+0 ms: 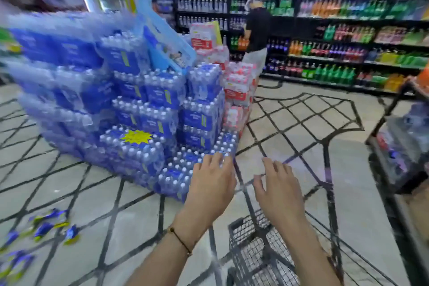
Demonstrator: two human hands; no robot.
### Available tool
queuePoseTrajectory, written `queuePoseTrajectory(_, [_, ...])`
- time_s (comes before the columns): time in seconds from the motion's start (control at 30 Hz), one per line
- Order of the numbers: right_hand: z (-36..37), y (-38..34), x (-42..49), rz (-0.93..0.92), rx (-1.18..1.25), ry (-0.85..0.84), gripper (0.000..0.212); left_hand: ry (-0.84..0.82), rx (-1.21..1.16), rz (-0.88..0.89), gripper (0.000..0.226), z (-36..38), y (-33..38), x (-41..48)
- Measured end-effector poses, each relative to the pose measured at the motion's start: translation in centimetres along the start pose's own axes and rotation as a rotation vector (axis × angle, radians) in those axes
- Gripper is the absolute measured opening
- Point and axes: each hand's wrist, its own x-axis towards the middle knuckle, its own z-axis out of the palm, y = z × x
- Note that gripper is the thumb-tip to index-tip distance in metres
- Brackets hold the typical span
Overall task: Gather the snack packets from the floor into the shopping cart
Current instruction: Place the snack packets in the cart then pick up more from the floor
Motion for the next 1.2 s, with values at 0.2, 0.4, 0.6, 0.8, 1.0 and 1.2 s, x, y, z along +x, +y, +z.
queuePoseTrajectory(0.2, [4.8,-11.4,-0.3,-0.289,0.088,-0.111,0.042,0.007,0.029,-0.328,0.038,-4.2,-11.5,-7.2])
queuePoseTrajectory(0.4, [9.7,-25.6,-2.4,-0.542,0.102,-0.225,0.038,0.04,0.162,-0.571,0.03,-8.9,-22.2,-16.3])
queuePoseTrajectory(0.6, [13.1,-42.0,-5.3,-0.759,0.139,-0.282,0.038,0.04,0.305,-0.813,0.036,-14.1,-34.2,-28.1])
queuePoseTrajectory(0.8, [16.2,-55.1,-7.8,-0.886,0.155,-0.332,0.037,0.02,0.35,-0.978,0.037,-17.2,-44.5,-37.8])
queuePoseTrajectory(1.0, [19.8,-64.5,-9.4,-0.96,0.131,-0.402,0.038,0.042,0.382,-1.046,0.035,-18.8,-52.3,-42.8])
queuePoseTrajectory(1.2, [25.1,-73.3,-9.0,-1.047,0.113,-0.448,0.038,0.033,0.283,-1.201,0.047,-18.0,-60.2,-45.2])
